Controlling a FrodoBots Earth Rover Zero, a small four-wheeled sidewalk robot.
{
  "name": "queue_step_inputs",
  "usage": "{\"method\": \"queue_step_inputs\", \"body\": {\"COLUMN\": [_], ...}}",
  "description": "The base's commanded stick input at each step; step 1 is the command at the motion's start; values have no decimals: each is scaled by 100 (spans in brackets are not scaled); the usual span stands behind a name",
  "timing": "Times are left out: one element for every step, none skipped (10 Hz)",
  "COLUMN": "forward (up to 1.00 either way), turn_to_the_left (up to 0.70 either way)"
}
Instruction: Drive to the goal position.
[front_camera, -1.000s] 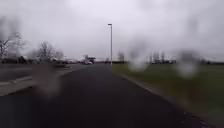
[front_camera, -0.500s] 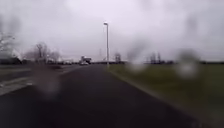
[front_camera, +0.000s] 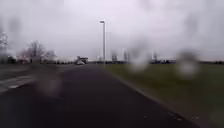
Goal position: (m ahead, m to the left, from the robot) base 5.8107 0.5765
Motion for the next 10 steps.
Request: {"method": "queue_step_inputs", "body": {"forward": [100,100,100,100,100,100,100,100,100,100], "turn_to_the_left": [0,0,0,0,0,5,22,35,38,40]}}
